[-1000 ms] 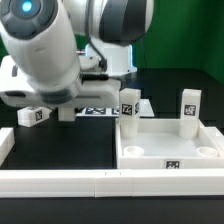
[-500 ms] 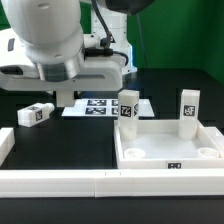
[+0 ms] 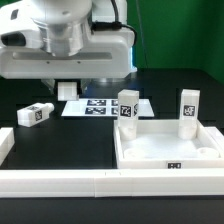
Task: Assemble square table
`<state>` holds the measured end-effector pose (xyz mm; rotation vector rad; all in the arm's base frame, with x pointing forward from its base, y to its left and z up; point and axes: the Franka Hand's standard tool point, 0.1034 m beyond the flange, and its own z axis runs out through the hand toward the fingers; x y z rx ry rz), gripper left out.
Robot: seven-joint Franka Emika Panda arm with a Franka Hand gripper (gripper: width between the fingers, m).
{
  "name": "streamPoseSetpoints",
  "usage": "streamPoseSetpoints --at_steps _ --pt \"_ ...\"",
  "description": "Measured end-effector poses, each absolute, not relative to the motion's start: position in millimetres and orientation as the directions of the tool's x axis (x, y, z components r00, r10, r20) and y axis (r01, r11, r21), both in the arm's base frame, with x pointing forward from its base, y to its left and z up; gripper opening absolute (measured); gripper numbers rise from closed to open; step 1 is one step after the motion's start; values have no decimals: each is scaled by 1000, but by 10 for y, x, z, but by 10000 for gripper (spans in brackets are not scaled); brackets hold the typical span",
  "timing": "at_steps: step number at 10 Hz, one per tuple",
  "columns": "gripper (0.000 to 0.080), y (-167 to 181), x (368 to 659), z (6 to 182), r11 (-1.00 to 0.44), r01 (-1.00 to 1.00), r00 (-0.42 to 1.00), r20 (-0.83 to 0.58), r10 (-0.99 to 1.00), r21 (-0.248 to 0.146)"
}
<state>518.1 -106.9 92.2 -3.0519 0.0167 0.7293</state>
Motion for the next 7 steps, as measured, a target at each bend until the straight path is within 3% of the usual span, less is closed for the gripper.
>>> streamPoseSetpoints --at_steps 3,6,7 --pt "287 -1093 5263 922 -1000 -13 963 -268 -19 25" --pt "287 -744 5545 961 -998 21 1000 -22 20 62" --pt "287 -812 5541 950 -997 26 998 48 30 73"
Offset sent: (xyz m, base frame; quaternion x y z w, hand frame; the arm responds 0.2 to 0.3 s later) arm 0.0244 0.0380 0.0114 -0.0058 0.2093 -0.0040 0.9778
